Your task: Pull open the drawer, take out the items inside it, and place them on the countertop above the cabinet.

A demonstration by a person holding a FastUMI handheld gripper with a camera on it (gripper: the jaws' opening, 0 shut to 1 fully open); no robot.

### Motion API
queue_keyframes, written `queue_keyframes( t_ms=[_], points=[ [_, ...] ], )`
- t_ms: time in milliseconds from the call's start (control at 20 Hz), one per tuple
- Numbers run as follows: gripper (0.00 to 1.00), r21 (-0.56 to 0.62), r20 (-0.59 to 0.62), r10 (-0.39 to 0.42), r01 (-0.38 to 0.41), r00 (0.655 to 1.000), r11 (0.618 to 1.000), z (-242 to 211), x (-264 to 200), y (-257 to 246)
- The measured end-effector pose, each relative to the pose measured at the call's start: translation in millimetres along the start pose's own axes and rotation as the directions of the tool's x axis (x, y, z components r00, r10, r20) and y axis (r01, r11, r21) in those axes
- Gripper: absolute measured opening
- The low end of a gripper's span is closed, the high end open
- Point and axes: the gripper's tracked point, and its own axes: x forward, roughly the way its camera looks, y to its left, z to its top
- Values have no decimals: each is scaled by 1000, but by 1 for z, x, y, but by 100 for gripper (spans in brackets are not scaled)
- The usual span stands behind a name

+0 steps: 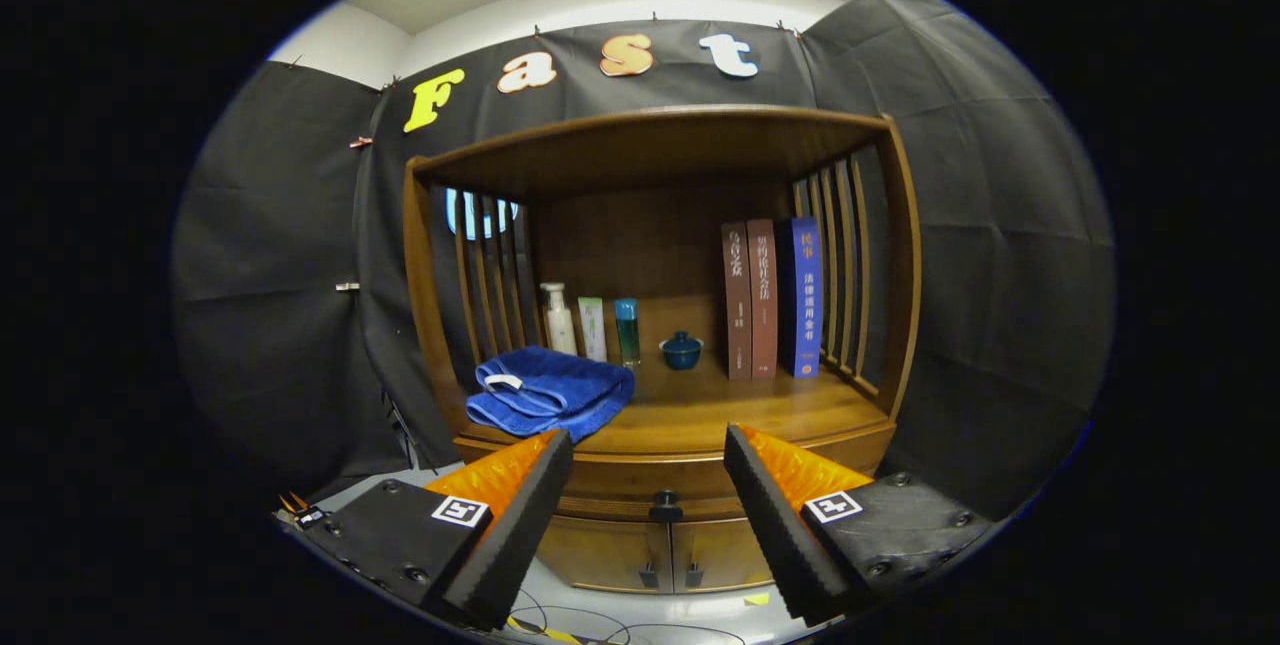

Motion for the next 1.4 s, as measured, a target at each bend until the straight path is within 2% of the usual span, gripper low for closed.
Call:
queue_keyframes(
  t_ms=[500,850,1050,1250,1350,1400],
  points=[
    [98,46,-119,-19,25,993,999,-103,90,-18],
    [92,45,-244,-46,59,969,997,-166,124,-25],
    [81,51,-291,-52,70,955,996,-190,134,-28],
    [49,19,-298,-58,66,953,998,-195,135,-28],
    [42,19,-298,-56,65,953,998,-194,136,-27],
    [42,14,-300,-56,63,952,998,-195,136,-27]
  ],
)
